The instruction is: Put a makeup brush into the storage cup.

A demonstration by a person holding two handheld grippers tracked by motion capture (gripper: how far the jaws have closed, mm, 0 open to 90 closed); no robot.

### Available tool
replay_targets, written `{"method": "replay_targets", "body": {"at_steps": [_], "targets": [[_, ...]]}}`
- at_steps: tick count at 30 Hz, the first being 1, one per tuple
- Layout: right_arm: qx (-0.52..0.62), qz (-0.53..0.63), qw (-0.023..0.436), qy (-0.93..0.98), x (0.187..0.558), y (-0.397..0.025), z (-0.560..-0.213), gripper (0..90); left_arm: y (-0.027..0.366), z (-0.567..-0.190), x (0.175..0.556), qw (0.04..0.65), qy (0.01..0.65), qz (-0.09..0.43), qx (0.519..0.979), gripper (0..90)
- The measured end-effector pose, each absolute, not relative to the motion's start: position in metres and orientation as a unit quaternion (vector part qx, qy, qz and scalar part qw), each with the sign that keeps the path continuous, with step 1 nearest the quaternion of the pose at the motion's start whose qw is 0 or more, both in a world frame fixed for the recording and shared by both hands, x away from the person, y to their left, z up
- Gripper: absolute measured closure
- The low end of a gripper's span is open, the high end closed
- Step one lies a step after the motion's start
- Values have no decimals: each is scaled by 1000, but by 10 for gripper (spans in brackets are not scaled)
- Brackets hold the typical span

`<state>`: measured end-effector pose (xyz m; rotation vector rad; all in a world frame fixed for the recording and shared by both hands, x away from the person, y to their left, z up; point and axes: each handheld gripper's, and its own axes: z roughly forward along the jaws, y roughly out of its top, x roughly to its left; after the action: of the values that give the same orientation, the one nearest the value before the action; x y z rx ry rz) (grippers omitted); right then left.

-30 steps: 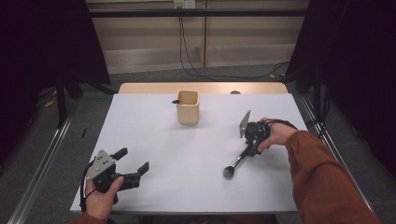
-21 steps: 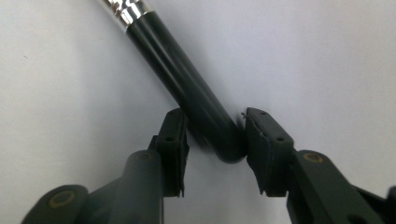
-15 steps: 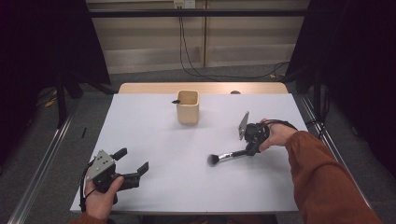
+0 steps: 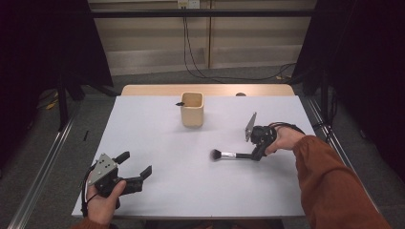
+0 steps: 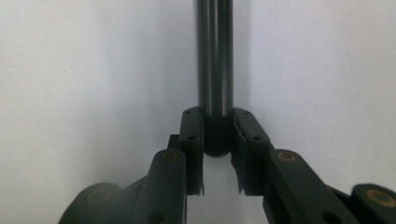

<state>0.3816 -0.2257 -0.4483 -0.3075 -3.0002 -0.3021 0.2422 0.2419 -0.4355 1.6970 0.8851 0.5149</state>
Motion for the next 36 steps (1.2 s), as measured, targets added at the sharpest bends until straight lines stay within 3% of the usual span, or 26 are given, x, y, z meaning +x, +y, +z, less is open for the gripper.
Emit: {"method": "replay_targets", "body": {"at_steps": [8, 18, 23, 36], "targets": [[-105, -80, 51, -990, 378, -223, -448, 745, 241, -435, 243, 546, 371, 218, 719, 49], [-95, -71, 33, -992, 373, -214, -448, 619, 240, -435, 245, 544, 369, 217, 722, 49], [-103, -60, 12, -993, 373, -210, -447, 749, 239, -436, 245, 546, 369, 215, 720, 49], [-148, -129, -9, -980, 373, -228, -442, 758, 242, -435, 243, 546, 373, 219, 718, 49]]}}
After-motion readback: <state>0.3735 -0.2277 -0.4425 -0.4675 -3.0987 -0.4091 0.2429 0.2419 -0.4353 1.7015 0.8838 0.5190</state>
